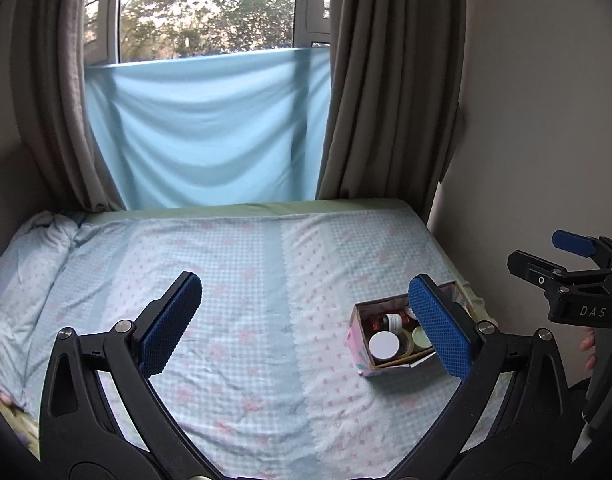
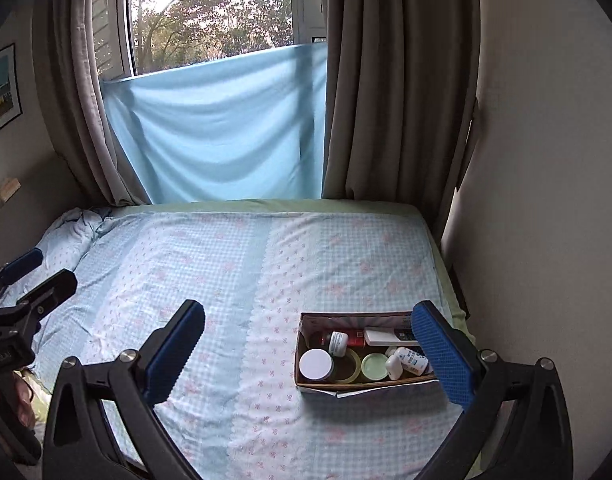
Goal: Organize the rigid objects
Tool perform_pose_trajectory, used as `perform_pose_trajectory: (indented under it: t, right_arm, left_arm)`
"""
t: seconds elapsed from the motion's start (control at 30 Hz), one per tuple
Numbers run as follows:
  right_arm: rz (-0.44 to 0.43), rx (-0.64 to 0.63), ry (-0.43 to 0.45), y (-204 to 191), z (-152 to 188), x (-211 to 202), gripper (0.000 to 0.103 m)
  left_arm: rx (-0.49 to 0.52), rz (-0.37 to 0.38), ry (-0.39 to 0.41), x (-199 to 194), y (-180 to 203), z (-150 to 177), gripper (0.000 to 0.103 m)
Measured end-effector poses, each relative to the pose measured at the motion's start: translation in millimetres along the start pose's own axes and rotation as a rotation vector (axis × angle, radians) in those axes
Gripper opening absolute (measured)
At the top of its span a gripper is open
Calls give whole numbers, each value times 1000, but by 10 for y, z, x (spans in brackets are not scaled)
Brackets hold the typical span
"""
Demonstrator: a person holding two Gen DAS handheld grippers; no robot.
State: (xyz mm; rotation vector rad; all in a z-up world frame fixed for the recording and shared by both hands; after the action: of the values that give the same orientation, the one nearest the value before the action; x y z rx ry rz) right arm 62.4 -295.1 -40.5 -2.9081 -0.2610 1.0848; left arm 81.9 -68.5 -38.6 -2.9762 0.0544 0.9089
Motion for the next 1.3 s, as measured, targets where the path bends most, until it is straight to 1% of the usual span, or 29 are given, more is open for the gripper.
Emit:
perform_pose_trajectory:
  t: [0.23,0.47,0.63,1.07,1.3]
  right_arm:
    - [32,-9,36,-46,14,-120,103]
    - [38,8,48,-30,37,-189,103]
    - [40,15,48,-22,52,-207,103]
    - [41,29,47,-15,48,-215,103]
    - [45,31,58,-28,10,-212,103]
  left_arm:
    - [32,-16,28,-172,9,8,103]
    - [29,-3,40,-258,43,10,103]
    - [38,-4,50,-270,82,7,103]
    - [26,-2,42,-249,62,-15,103]
    - [15,-6,58,-261,35,-46,103]
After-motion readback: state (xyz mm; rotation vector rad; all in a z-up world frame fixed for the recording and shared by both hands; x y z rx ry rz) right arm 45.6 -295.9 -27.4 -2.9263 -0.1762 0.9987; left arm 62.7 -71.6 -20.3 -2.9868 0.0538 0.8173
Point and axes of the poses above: each gripper's, at about its wrist camera, not at the fingertips, and x roughly the way its jaws point, y to its right, z to its underside, the point moved 7 cm from there along x, roughly the way its jaws point, and after that the axes turned 5 degrees about -z, right-handed, at the moved point
